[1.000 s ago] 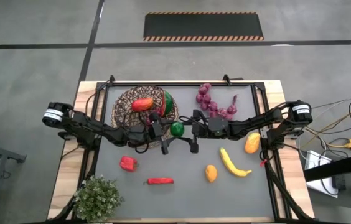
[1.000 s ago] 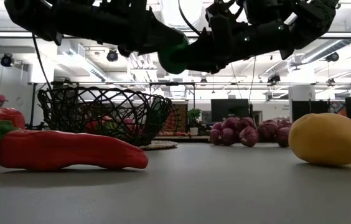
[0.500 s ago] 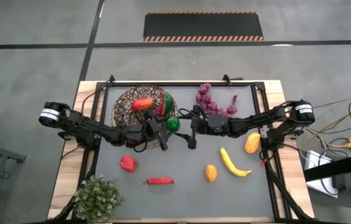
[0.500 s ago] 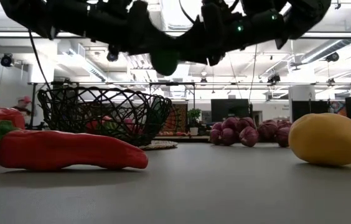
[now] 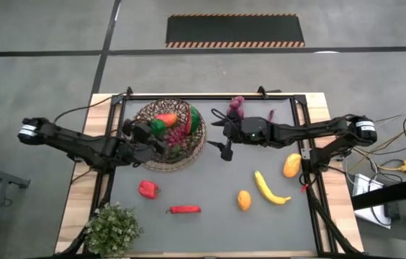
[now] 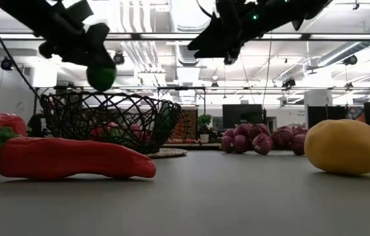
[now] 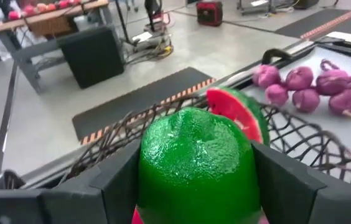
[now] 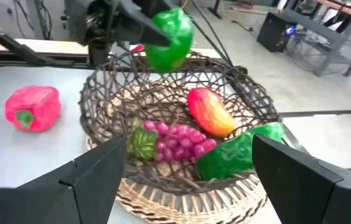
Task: Build produce basket
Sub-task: Put the lime into the wire basket
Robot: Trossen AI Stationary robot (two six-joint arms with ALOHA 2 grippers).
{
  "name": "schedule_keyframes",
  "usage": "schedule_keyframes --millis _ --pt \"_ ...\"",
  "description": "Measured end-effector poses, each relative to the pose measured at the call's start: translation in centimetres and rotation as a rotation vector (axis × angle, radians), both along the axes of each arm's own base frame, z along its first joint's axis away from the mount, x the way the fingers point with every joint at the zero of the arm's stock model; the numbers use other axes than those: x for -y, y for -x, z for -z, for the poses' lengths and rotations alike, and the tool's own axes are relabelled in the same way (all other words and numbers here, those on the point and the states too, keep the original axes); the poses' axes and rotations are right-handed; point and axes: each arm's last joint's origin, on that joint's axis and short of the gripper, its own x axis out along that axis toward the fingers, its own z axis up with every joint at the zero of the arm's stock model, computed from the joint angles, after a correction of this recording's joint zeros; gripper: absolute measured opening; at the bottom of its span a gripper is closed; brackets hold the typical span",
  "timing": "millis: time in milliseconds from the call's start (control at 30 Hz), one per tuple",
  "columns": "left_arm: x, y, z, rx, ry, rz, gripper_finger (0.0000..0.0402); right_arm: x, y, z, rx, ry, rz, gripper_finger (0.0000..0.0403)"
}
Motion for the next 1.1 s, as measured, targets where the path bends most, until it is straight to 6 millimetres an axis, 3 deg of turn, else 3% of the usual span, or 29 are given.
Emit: schedule_keyframes --millis 433,867,1100 --pt "-0.5 -0.8 1.8 -0.129 -0.042 -0.062 0.0244 0.4 0.0 1.0 -0.052 -0.036 0.04 0.0327" --pt "-4.1 -1.4 4.0 -0.306 -0.045 -0.247 0.0245 0.5 0.5 1.3 -0.103 -0.065 0.055 0.0327" --pt "-5.7 -2.1 6.0 -0.32 0.073 -0.296 0.0245 0.4 2.2 0.4 -0.168 -0.1 0.07 0.0327"
